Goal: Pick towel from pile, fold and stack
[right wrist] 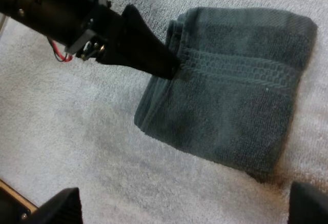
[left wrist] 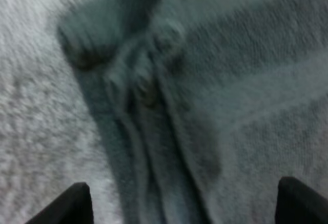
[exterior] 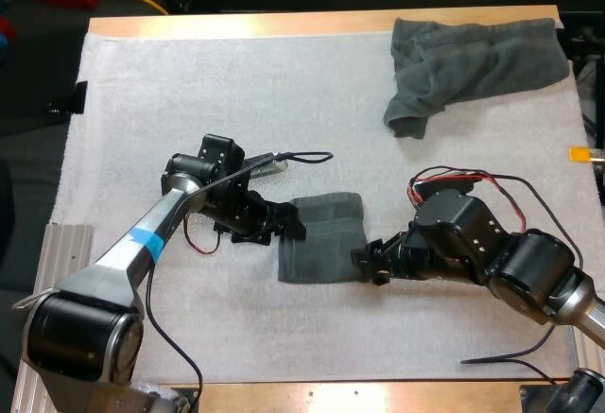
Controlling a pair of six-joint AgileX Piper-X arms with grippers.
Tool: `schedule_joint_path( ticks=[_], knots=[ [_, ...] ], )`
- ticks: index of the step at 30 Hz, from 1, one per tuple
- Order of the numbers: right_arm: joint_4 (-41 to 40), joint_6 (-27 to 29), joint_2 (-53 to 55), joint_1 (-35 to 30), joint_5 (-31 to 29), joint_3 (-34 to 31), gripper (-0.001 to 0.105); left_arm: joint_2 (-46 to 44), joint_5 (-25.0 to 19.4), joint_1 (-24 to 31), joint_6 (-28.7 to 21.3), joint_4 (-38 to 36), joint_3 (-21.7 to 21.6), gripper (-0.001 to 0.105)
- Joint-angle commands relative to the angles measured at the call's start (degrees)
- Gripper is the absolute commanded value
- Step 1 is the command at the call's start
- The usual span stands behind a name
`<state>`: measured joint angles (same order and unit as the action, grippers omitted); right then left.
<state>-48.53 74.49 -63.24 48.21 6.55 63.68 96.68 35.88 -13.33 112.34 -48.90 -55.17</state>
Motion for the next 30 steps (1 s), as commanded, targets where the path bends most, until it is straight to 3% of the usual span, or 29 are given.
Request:
schedule_joint_path(
  ticks=[1, 14, 30],
  knots=[
    [-0.26, 0.70, 0.42, 0.06, -0.30, 0.14, 0.077, 0.28, -0.19, -0.10, 0.44, 0.40, 0.00, 0.070],
    [-0.26, 0.70, 0.42, 0.06, -0.30, 0.14, 0.077, 5.39, 3.97, -0.61, 1.91, 2.58, 0.00, 0.070],
    [-0.26, 0.70, 0.42, 0.06, -0.30, 0.14, 0.077, 5.94, 3.43, -8.78, 7.85, 4.83, -0.23, 0.070]
  ],
)
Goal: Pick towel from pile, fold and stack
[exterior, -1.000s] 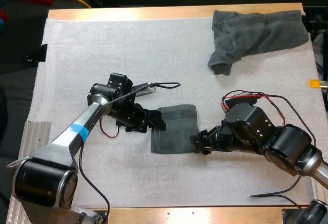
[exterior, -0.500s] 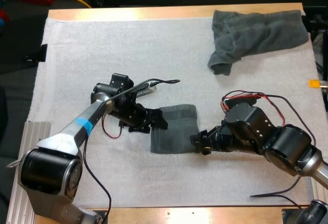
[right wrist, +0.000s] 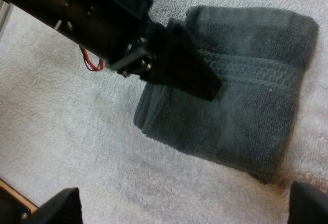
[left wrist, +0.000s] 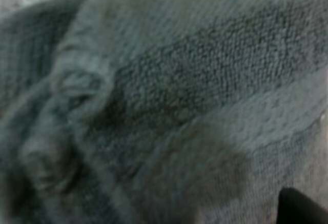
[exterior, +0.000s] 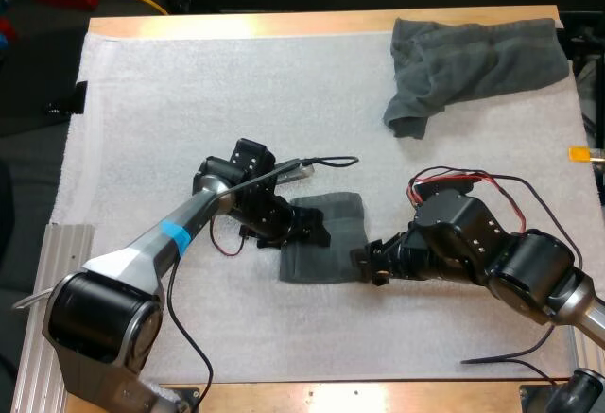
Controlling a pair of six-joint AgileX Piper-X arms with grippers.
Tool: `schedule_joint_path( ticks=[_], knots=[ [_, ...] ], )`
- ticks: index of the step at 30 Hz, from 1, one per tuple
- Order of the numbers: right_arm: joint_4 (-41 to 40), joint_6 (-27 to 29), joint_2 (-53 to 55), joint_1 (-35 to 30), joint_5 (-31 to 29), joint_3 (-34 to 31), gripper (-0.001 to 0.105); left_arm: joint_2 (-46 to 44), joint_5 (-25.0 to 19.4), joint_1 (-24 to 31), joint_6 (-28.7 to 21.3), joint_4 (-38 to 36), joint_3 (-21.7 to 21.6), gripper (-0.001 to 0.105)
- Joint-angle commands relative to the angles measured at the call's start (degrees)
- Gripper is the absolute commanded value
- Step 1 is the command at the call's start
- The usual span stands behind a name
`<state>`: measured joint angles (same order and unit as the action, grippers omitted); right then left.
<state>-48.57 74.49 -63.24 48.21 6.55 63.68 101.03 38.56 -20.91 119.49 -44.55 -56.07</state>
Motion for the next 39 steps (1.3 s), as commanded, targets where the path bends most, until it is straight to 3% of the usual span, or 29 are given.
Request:
schedule_joint_path(
  ticks=[1, 5, 7, 9, 11, 14, 22, 28, 33, 39],
  knots=[
    [-0.22, 0.70, 0.42, 0.06, -0.30, 0.14, 0.077, 1.59, 0.76, -1.42, 0.82, 0.60, 0.67, 0.070],
    [-0.22, 0.70, 0.42, 0.06, -0.30, 0.14, 0.077, 1.59, 0.76, -1.93, 1.56, 1.05, 0.67, 0.067],
    [-0.22, 0.70, 0.42, 0.06, -0.30, 0.14, 0.077, 1.59, 0.33, -1.93, 1.56, 0.96, 0.67, 0.055],
    [-0.22, 0.70, 0.42, 0.06, -0.30, 0.14, 0.077, 1.59, -1.11, -1.93, 1.56, 0.50, 0.67, 0.033],
    [-0.22, 0.70, 0.42, 0.06, -0.30, 0.14, 0.077, 1.59, -2.08, -1.93, 1.56, -0.20, 0.67, 0.020],
    [-0.22, 0.70, 0.42, 0.06, -0.30, 0.14, 0.077, 1.59, -2.88, -1.93, -0.61, -1.25, 0.67, 0.010],
    [-0.22, 0.70, 0.42, 0.06, -0.30, 0.14, 0.077, 1.19, -7.99, 0.87, -11.87, -8.72, -1.32, 0.009],
    [-0.22, 0.70, 0.42, 0.06, -0.30, 0.14, 0.077, 1.19, -9.66, 8.16, -21.01, -17.96, -6.57, 0.009],
    [-0.22, 0.70, 0.42, 0.06, -0.30, 0.14, 0.077, 1.19, -16.65, 14.92, -26.13, -24.74, -10.88, 0.009],
    [-0.33, 0.70, 0.42, 0.06, -0.30, 0.14, 0.077, 1.19, -25.76, 22.04, -28.47, -26.78, -11.89, 0.009]
  ],
)
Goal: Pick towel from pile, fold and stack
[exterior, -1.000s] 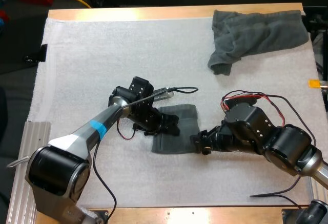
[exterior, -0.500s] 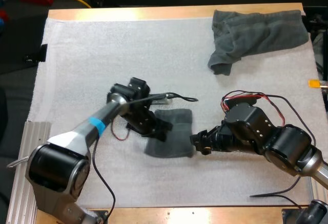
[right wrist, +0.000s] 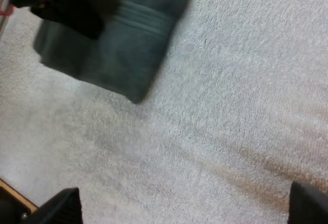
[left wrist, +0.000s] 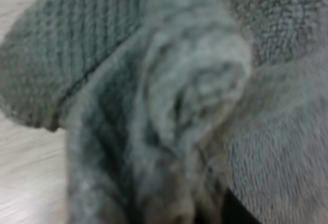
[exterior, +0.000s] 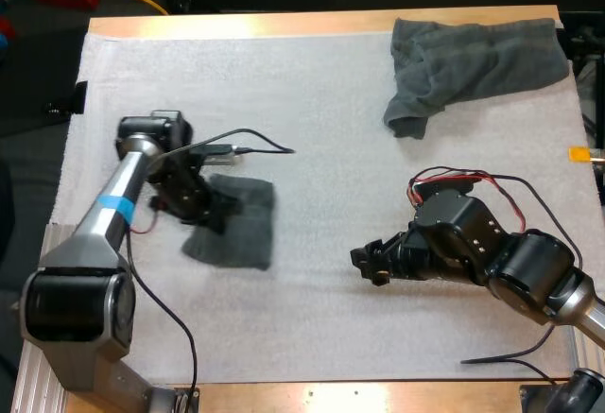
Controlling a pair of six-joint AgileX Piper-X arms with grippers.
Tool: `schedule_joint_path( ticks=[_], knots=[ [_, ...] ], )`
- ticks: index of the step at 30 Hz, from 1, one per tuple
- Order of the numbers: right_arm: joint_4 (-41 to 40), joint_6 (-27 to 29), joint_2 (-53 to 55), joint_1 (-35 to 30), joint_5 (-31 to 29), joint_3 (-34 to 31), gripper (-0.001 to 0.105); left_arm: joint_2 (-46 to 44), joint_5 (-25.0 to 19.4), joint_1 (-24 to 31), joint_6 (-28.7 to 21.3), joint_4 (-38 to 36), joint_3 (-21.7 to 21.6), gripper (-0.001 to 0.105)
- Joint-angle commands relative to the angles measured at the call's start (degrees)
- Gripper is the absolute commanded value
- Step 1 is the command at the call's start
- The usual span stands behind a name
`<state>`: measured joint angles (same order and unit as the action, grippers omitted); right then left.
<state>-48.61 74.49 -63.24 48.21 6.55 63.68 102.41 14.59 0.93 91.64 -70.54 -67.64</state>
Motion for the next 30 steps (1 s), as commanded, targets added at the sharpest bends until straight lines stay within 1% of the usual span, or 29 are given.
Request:
schedule_joint_path(
  ticks=[1, 4, 6, 8, 14, 20, 22, 24, 28, 30],
  knots=[
    [-0.29, 0.70, 0.42, 0.06, -0.30, 0.14, 0.077, -0.20, -2.56, 0.83, -0.63, -0.76, -0.33, 0.009],
    [-0.29, 0.70, 0.42, 0.06, -0.30, 0.14, 0.077, -0.20, -5.46, 3.16, -0.63, -0.46, -0.33, 0.009],
    [-0.29, 0.70, 0.42, 0.06, -0.30, 0.14, 0.077, -0.20, -8.91, 4.63, -0.75, -0.16, -0.33, 0.009],
    [-0.29, 0.70, 0.42, 0.06, -0.02, 0.14, 0.077, -0.20, -9.79, 5.54, -0.75, 0.11, -0.33, 0.009],
    [-0.29, 0.70, 0.42, 0.06, 1.40, 0.14, 0.077, -0.20, -10.07, 8.48, -0.75, 1.12, -0.33, 0.009],
    [-0.02, 0.70, 0.42, 0.06, 1.48, 0.14, 0.077, -0.20, -10.16, 11.62, -0.64, 1.38, -0.33, 0.009],
    [0.42, 0.70, 0.42, 0.06, 2.48, 0.14, 0.077, -0.20, -10.16, 12.55, -0.64, 1.38, -0.33, 0.009],
    [1.33, 0.70, 0.42, 0.06, 3.83, 0.14, 0.077, -0.20, -11.53, 13.58, -0.35, 1.55, -0.33, 0.009],
    [3.01, 0.70, 0.42, 0.06, 4.11, 0.14, 0.077, -0.20, -11.80, 13.94, -0.29, 2.11, -0.33, 0.009],
    [3.36, 0.70, 0.42, 0.06, 4.11, 0.14, 0.077, -0.20, -10.93, 13.73, -0.29, 2.51, -0.33, 0.009]
  ],
)
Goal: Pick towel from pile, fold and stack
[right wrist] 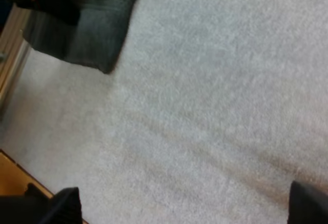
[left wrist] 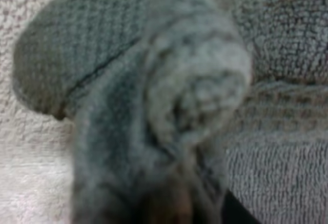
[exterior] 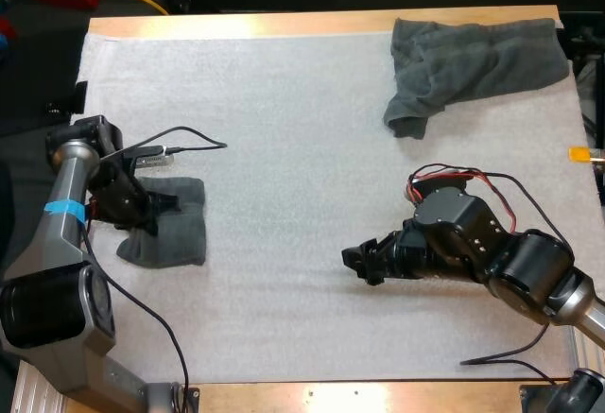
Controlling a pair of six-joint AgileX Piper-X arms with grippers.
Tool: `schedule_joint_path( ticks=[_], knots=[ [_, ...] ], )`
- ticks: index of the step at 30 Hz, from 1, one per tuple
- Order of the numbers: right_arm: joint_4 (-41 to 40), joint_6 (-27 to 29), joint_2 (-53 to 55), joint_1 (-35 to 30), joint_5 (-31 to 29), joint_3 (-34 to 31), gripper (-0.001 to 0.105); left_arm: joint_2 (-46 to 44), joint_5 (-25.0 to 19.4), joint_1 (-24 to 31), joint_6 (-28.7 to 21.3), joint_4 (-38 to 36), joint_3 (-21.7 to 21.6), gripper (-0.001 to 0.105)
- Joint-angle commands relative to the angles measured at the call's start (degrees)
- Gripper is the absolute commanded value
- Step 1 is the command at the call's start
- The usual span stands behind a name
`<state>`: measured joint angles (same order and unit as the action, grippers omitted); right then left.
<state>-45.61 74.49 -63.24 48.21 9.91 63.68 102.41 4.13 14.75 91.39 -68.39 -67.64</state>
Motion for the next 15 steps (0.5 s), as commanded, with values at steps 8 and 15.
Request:
schedule_joint_path(
  ticks=[8, 15],
  knots=[
    [0.36, 0.70, 0.42, 0.06, 0.75, 0.14, 0.077, -0.20, -5.34, -0.08, 0.35, 1.59, -0.33, 0.053],
    [0.36, 0.70, 0.42, 0.06, 0.75, 0.14, 0.077, -0.53, -9.91, -0.08, 1.29, 1.10, -0.33, 0.069]
  ],
)
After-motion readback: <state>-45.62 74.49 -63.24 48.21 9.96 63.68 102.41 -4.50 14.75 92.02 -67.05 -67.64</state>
